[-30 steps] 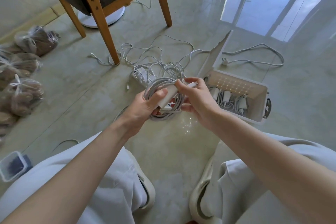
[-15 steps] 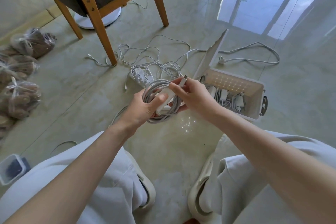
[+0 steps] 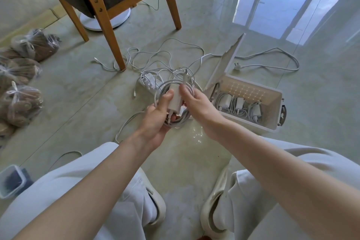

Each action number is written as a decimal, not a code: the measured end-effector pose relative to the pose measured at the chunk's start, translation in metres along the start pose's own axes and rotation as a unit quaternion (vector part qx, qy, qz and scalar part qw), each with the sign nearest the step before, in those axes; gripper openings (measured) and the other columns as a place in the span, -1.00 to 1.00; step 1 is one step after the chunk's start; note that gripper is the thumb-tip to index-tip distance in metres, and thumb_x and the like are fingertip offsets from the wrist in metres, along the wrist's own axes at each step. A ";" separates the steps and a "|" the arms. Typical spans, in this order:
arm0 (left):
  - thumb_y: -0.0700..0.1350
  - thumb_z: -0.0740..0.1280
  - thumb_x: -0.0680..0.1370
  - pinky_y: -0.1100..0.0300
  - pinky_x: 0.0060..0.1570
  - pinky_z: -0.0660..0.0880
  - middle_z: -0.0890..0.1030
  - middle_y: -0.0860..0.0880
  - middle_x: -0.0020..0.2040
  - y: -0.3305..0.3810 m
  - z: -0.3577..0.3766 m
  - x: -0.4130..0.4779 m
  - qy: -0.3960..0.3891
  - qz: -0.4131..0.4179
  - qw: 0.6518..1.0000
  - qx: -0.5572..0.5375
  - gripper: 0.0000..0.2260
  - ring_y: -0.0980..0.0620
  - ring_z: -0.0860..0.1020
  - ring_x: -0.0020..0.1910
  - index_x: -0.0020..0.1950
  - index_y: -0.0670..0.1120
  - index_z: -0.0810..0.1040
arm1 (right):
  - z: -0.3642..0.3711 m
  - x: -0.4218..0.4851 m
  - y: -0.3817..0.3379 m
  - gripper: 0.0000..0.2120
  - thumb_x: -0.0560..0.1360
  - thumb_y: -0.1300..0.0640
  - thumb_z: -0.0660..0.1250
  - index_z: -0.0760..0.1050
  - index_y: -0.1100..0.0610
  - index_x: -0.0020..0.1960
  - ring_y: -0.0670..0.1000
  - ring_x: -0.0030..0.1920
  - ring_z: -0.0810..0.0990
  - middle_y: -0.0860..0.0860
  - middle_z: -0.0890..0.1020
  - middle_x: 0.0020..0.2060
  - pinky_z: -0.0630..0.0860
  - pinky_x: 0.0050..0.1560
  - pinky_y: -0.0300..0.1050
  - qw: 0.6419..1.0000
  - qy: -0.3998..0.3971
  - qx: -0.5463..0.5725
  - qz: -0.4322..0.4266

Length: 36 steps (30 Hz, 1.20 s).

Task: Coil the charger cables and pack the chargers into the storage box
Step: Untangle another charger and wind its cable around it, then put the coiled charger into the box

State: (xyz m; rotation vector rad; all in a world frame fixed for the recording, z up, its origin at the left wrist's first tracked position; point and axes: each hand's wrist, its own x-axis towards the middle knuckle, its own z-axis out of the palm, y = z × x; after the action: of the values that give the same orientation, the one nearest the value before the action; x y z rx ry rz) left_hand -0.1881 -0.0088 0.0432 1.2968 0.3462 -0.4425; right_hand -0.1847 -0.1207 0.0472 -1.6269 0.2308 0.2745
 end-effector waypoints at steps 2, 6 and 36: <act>0.02 0.26 0.57 0.13 -0.14 0.59 0.65 -0.15 -0.02 -0.001 0.000 0.003 0.008 -0.010 1.000 -0.002 -0.70 0.00 0.63 -0.15 0.16 -0.16 0.57 | 0.003 0.002 0.004 -0.72 0.57 -0.08 0.15 0.50 0.10 -0.01 0.00 -0.12 0.58 0.03 0.62 -0.16 0.51 0.08 0.03 1.000 0.006 -0.010 0.008; 0.25 0.21 0.53 0.14 0.05 0.52 0.67 -0.08 0.05 -0.003 -0.001 0.014 -0.010 0.008 0.994 0.112 -0.50 0.03 0.64 0.01 0.27 -0.09 0.53 | -0.004 0.009 0.005 -0.80 0.55 -0.04 0.23 0.52 0.07 -0.04 0.18 -0.01 0.64 0.19 0.66 -0.03 0.54 0.09 0.19 0.999 0.001 0.038 0.035; -0.10 0.23 0.58 -0.05 0.42 0.02 0.28 -0.10 0.47 -0.139 0.054 0.228 -0.192 0.282 0.479 0.808 -0.55 -0.14 0.12 0.49 0.47 -0.04 0.27 | -0.194 0.143 0.159 -0.62 0.53 0.00 0.26 0.31 0.24 0.19 0.22 0.00 0.59 0.18 0.57 0.03 0.45 -0.13 -0.02 0.777 -0.006 -0.626 0.072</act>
State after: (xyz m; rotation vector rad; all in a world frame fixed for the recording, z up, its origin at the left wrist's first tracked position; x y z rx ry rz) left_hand -0.0601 -0.1174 -0.1715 2.9003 -1.2889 -0.4027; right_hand -0.0910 -0.3237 -0.1356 -2.9440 0.1556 0.6398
